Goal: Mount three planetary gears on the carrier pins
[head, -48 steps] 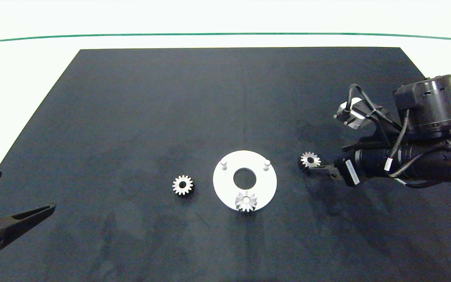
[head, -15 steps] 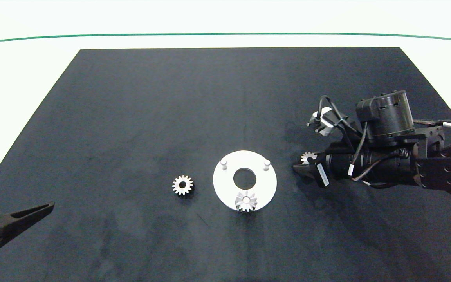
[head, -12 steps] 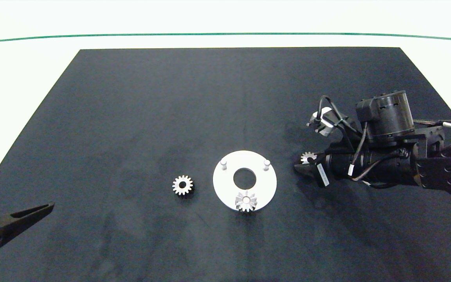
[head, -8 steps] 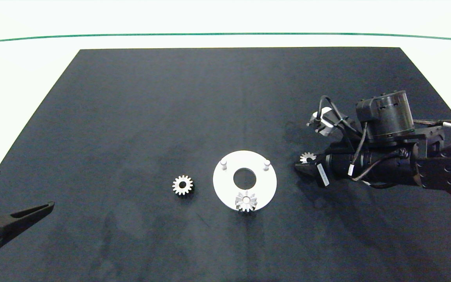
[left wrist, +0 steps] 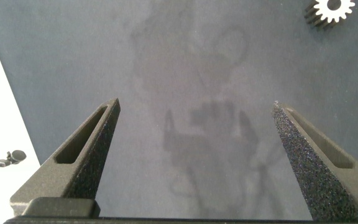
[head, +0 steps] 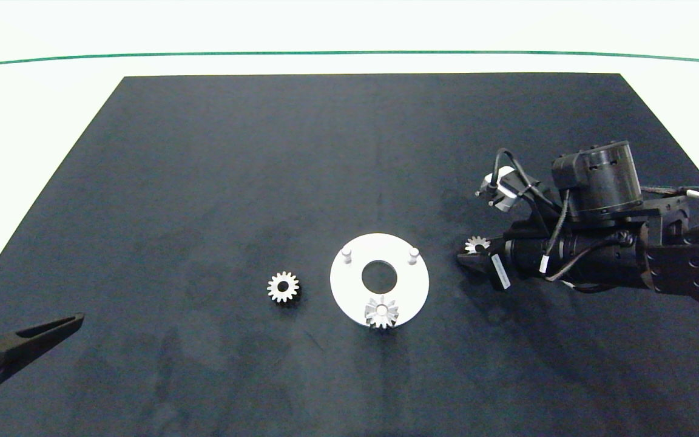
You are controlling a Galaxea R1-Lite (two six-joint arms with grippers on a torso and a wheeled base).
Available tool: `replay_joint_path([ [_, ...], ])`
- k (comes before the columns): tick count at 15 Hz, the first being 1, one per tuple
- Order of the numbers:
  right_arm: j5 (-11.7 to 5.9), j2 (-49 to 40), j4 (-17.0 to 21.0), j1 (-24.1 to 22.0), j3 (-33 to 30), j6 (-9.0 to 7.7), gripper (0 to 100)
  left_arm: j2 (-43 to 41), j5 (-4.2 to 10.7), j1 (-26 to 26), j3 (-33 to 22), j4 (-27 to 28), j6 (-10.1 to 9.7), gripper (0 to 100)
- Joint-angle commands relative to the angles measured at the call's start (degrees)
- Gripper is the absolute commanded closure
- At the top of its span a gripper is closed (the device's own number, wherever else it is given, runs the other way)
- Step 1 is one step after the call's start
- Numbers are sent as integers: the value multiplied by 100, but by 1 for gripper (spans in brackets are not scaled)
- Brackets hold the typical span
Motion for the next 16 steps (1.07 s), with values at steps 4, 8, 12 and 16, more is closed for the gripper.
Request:
replay_joint_path([
  [4, -2, 1, 1, 2, 33, -10, 88, -8, 0, 0, 1, 11, 12, 0],
  [8, -2, 1, 1, 2, 33, -10, 95, -8, 0, 0, 1, 20, 12, 0],
  [12, -45, -60, -202, 19, 130, 7, 99, -8, 0, 0, 1, 11, 12, 0],
  [16, -151, -227, -246, 63, 270, -54, 99, -52, 0, -9, -8, 20, 21, 0],
])
